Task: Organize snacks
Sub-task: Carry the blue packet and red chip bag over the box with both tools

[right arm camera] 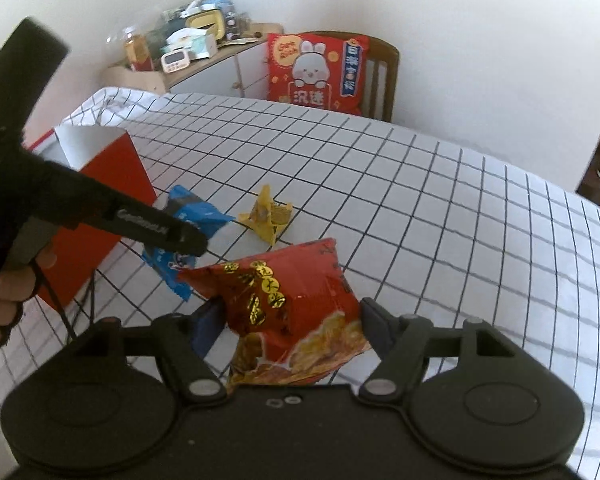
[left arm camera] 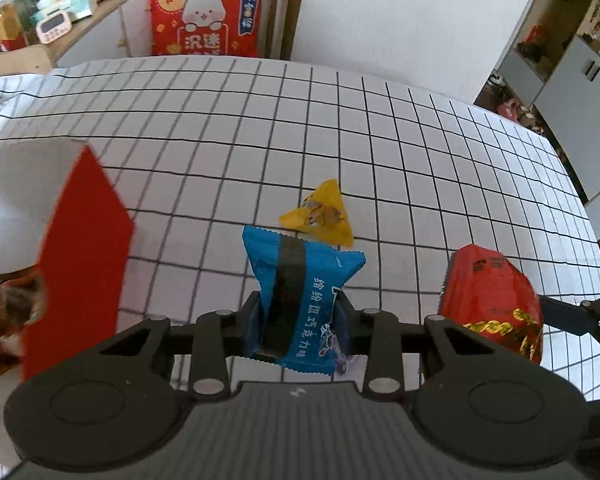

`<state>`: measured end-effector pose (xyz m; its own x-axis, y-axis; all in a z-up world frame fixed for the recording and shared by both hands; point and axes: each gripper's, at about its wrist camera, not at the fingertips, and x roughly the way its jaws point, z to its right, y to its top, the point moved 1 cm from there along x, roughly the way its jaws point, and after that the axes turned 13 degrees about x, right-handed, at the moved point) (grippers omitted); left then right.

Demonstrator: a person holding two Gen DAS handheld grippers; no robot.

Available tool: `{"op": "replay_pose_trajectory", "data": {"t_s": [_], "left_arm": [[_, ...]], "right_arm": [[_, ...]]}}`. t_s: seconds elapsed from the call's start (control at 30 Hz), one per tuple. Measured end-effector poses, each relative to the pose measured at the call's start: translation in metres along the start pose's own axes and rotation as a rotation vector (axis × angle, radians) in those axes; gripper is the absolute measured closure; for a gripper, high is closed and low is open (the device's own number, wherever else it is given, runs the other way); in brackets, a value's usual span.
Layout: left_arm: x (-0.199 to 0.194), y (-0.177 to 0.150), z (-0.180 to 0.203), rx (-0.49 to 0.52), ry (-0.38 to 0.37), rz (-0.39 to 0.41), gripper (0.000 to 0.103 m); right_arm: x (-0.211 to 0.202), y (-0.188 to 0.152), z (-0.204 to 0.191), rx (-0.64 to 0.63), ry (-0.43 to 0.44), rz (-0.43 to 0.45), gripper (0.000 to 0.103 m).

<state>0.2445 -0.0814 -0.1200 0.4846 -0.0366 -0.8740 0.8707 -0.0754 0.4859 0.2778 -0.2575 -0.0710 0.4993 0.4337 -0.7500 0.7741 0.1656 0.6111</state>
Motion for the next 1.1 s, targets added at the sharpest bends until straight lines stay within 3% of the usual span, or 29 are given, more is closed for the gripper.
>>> {"op": "replay_pose_trajectory", "data": {"t_s": [0.53, 1.1], "left_arm": [[-0.104, -0.029, -0.047, -0.069, 0.031, 0.089, 0.068], [-0.160, -0.058, -0.145, -0.158, 0.091, 0.135, 0.068]], "right_arm": [[-0.059, 0.005, -0.073, 0.002, 0.072, 0.089, 0.031], [-0.054, 0.028, -0.180, -0.089, 0.143, 0.129, 0.031]]}}
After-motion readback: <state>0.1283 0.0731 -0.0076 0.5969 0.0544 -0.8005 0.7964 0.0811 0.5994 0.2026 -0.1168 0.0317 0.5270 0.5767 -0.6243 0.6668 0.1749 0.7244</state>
